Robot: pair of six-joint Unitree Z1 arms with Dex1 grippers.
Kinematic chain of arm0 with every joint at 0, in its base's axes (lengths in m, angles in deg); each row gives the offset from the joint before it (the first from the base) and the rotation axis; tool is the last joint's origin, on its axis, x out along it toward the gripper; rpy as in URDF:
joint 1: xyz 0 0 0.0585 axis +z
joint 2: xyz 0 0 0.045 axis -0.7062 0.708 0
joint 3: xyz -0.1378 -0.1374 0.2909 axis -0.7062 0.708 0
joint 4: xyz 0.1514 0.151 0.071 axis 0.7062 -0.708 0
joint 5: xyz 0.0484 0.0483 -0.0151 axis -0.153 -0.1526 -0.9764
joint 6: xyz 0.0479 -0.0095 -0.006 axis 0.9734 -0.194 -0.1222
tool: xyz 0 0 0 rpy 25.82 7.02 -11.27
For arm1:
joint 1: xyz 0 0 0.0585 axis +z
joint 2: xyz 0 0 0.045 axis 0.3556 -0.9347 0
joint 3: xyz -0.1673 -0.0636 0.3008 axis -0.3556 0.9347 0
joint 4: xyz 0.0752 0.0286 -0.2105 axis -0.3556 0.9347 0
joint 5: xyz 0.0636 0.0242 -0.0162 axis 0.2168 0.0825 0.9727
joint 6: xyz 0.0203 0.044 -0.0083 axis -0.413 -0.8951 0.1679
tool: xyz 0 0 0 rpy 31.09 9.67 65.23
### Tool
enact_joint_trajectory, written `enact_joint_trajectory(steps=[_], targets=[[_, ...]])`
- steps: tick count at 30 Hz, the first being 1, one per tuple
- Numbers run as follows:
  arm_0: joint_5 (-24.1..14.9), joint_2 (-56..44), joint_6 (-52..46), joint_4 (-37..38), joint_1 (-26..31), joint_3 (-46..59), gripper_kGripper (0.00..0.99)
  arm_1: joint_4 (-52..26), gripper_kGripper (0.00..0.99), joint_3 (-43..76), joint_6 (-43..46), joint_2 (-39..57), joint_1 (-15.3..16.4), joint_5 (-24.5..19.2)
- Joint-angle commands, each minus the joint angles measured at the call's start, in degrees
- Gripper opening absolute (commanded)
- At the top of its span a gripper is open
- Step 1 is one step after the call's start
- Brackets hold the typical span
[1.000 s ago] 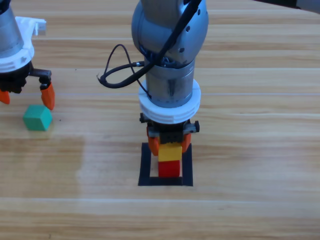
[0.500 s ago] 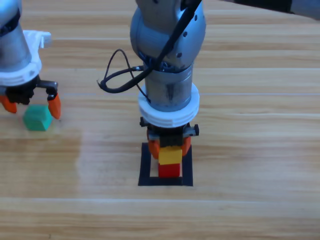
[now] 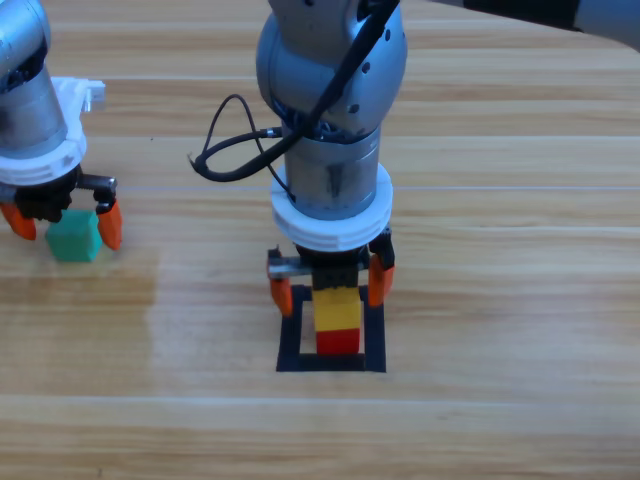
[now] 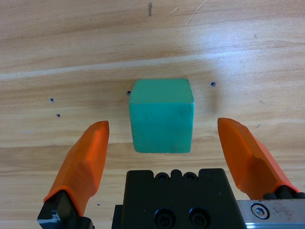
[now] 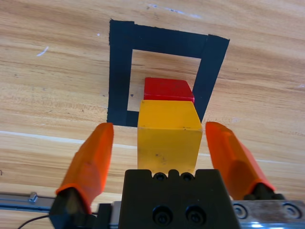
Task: Stack the blocks in the rectangular block: red at the bottom, yellow in the middle, green on top
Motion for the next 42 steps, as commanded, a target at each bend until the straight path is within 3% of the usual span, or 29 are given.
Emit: enact_joint_trajectory(steps=[1, 4, 9, 16, 20, 23, 25, 27, 30, 32, 34, 37, 42], targets=[[0.43, 2.42, -0.55, 1.19, 1.15, 0.81, 0.957, 0.68, 0.99, -1.23, -0.44, -0.61, 1.75, -0.1], [0.43, 2.69, -0.55, 1.37, 1.15, 0.81, 0.931, 0.68, 0.99, -1.14, -0.26, 3.69, 1.75, -2.39], [0.43, 2.86, -0.55, 1.81, 1.15, 1.16, 0.876, 0.68, 0.99, -0.79, 1.85, 11.96, 4.3, -10.39], [0.51, 3.39, -0.64, 3.39, 1.15, 3.01, 0.807, 0.68, 0.99, 0.7, 6.33, 14.59, 4.83, -15.75], [0.51, 3.57, -0.55, 4.27, 1.24, 4.06, 0.707, 0.24, 0.99, 4.75, 8.09, 15.38, 4.83, -17.42], [0.43, 3.48, -0.47, 4.44, 1.24, 4.15, 0.555, -0.2, 0.99, 6.77, 10.55, 15.73, 4.65, -17.68], [0.51, 3.3, -0.55, 4.71, 1.15, 4.15, 0.515, -0.9, 0.989, 8.53, 12.57, 16.79, 4.04, -17.59], [0.51, 2.95, -0.73, 4.71, 1.15, 4.06, 0.39, -2.13, 0.989, 11.34, 14.06, 18.72, 3.68, -17.5], [0.51, 1.81, -0.99, 4.62, 1.24, 4.42, 0.17, -12.24, 0.988, 25.23, 17.14, 26.98, 2.89, -16.63], [0.51, 1.19, -1.96, 4.62, 1.15, 4.06, 0.117, -25.86, 0.988, 41.49, 20.13, 35.69, 1.75, -14.08], [1.13, 0.14, -3.19, 4.35, 0.44, 3.8, 0.115, -34.04, 0.986, 51.07, 21.71, 40.43, 0.96, -12.58], [1.66, -2.41, -6.53, 2.16, -2.46, 2.04, 0.078, -38.52, 0.986, 57.57, 24.96, 43.51, -1.06, -9.86], [1.57, -5.57, -14.71, -4.17, -9.66, -4.11, 0.078, -52.49, 0.986, 71.9, 32.61, 50.54, -5.9, -1.33]])
